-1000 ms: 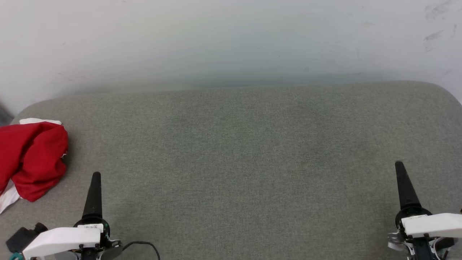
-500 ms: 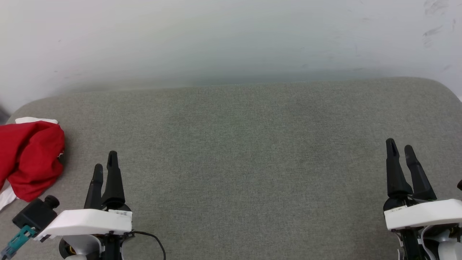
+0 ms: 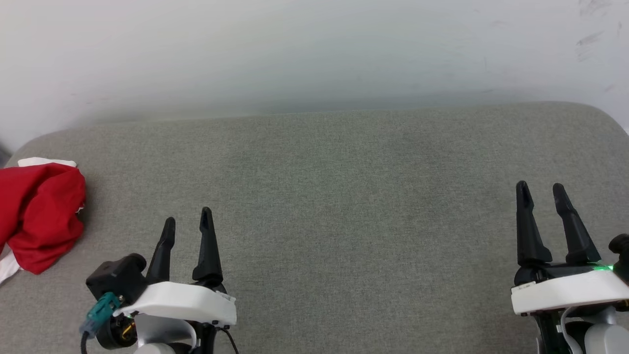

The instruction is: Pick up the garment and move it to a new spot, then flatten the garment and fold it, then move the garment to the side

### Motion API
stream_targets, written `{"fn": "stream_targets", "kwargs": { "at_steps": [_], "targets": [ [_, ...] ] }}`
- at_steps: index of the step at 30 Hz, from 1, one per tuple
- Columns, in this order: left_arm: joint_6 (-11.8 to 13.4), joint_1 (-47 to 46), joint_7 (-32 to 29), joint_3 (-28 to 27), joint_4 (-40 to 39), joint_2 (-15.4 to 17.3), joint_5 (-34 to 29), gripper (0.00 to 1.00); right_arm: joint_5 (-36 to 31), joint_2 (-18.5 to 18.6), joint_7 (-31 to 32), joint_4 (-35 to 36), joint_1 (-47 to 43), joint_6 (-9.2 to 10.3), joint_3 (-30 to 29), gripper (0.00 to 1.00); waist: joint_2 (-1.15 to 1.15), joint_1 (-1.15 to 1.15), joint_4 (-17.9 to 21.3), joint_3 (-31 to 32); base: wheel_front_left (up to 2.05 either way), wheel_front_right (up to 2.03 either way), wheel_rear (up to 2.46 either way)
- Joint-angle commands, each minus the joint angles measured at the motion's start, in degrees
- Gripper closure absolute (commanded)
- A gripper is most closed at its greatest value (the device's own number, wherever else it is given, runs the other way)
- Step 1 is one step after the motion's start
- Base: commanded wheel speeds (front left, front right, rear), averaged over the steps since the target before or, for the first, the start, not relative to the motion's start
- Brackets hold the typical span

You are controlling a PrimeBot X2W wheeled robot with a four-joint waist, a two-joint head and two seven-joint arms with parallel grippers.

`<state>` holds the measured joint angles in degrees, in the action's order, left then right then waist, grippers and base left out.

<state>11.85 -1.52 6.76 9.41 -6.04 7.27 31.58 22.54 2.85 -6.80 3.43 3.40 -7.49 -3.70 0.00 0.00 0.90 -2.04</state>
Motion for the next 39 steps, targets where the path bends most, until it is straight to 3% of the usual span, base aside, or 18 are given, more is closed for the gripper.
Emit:
{"fn": "stream_targets", "kwargs": {
  "at_steps": [1, 8, 25, 30, 33, 39],
  "targets": [
    [1.7, -0.9, 0.6, 1.7, -0.7, 1.2, -1.8, 0.0, -2.3, 0.1, -0.6, 1.0, 0.6, 0.0, 0.2, 0.0, 0.0, 0.0, 0.0, 0.0, 0.0, 0.0, 0.0],
    [6.0, -1.4, 1.7, 6.4, -0.7, 3.5, -4.1, 0.0, -8.3, 0.1, -1.7, 0.9, 0.1, 0.0, 0.8, 0.0, 0.0, 0.0, 0.1, -0.1, 0.0, 0.0, 0.0],
    [9.0, -0.7, 4.1, 11.9, 0.4, 5.7, -12.5, 0.0, -20.3, 0.1, -4.1, 0.9, -0.7, 0.0, 1.4, 0.0, 0.0, 0.0, 0.3, -0.1, 0.0, 0.0, 0.0],
    [6.9, 0.3, 4.8, 10.0, -0.2, 4.1, -12.2, 0.0, -21.0, 0.1, -4.7, 1.2, -1.0, 0.0, 1.1, 0.0, 0.0, 0.0, 0.3, -0.3, 0.0, 0.0, 0.0],
    [3.2, 1.6, 5.2, 6.6, 0.3, 1.7, -10.3, 0.0, -20.2, 0.0, -5.1, 0.9, -1.1, 0.0, 0.7, 0.0, 0.0, 0.0, 0.3, -0.4, 0.0, 0.0, 0.0],
    [-5.6, 3.4, 5.8, 0.3, 1.5, -2.1, -12.8, 0.0, -16.9, 0.0, -5.9, -0.4, -1.4, 0.0, -0.3, 0.0, 0.0, 0.0, 0.3, -0.5, 0.0, 0.0, 0.0]
  ]
}}
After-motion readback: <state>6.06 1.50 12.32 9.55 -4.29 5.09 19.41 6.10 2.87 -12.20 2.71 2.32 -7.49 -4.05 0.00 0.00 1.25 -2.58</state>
